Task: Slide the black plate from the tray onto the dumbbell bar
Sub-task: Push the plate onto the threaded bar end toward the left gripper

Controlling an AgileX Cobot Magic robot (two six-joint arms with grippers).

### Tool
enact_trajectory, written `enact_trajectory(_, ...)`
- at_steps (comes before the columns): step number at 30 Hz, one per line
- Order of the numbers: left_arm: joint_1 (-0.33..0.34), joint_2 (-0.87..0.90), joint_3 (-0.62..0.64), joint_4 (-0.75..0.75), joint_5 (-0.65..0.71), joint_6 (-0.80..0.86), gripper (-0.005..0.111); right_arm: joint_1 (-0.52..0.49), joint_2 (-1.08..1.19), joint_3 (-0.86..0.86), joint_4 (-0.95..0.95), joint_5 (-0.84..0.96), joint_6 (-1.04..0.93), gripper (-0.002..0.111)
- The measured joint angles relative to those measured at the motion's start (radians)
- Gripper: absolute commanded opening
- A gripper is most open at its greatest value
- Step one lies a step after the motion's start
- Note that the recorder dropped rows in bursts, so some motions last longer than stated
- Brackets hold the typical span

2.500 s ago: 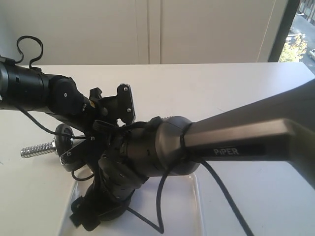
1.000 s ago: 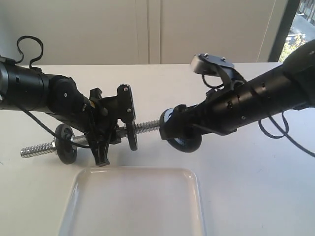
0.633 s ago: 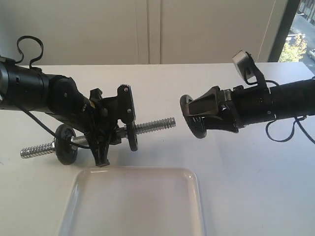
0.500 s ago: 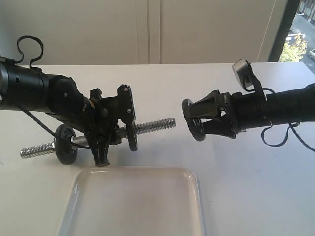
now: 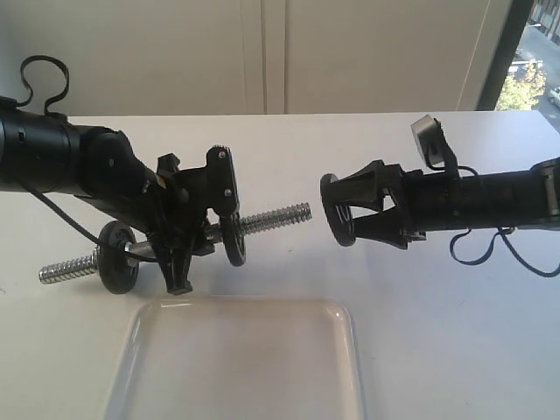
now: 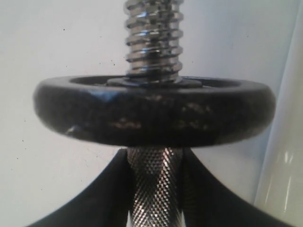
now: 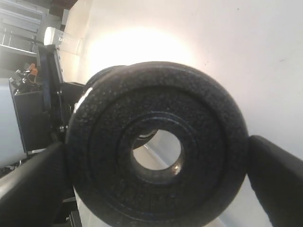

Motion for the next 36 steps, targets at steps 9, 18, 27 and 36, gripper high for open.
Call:
enact_trajectory(9,0.0,-0.012,0.0,0.0,0.013,0.0,0.0,0.056,0.0,-0.002,0.054,0.002,-0.002,0.0)
enact_trajectory(18,0.0,-0.023,0.0,0.0,0.023,-0.002,0.0,0.073,0.003,-0.031,0.073,0.002,-0.004,0.0)
enact_trajectory(27,0.002,-0.023,0.0,0.002,0.028,-0.011,0.0,0.085,0.061,-0.058,0.077,0.027,0.031,0.0)
enact_trajectory(36,0.004,-0.021,0.004,0.002,0.037,-0.011,0.0,0.128,0.078,-0.059,0.096,0.026,0.039,0.0)
